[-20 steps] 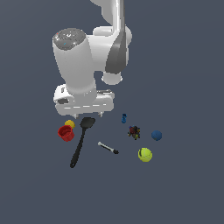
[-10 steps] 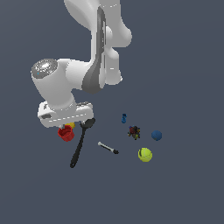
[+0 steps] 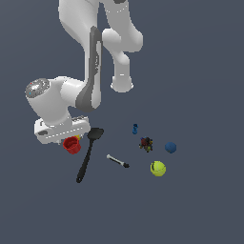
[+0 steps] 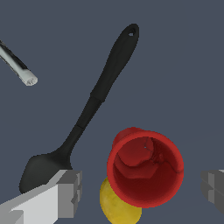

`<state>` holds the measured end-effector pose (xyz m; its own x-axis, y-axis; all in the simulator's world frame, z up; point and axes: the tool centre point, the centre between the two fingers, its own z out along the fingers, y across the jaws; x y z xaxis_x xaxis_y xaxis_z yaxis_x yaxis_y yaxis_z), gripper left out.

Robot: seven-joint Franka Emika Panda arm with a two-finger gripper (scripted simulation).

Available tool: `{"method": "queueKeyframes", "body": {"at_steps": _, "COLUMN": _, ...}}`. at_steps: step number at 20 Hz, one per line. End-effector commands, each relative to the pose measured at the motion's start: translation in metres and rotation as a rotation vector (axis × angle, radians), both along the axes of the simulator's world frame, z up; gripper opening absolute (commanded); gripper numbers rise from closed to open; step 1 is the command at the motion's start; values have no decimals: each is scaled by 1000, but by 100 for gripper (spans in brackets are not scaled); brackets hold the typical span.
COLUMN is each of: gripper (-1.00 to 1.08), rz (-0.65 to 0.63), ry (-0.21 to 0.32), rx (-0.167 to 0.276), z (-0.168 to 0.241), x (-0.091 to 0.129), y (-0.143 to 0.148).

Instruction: Pick up a designated object from a clutter of objects.

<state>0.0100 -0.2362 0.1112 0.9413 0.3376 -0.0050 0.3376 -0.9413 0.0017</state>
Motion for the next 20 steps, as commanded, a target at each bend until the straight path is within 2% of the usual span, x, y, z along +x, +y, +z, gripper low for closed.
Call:
{"method": "queueKeyframes", "body": {"at_steps": 1, "gripper": 100, "rz": 14, "ry": -3, "rx": 2, "z": -7, "x": -2, "y": -8}}
{"method": "queueKeyframes", "body": {"at_steps": 11, "gripper": 100, "rz": 22, "ry": -3, "rx": 3, "z": -17, "x": -5, "y": -14}}
{"method": "queueKeyframes", "body": {"at_steps": 20, "gripper": 100, "rz": 25, "ry": -4, "rx": 3, "z": -57, "x": -6, "y": -14}}
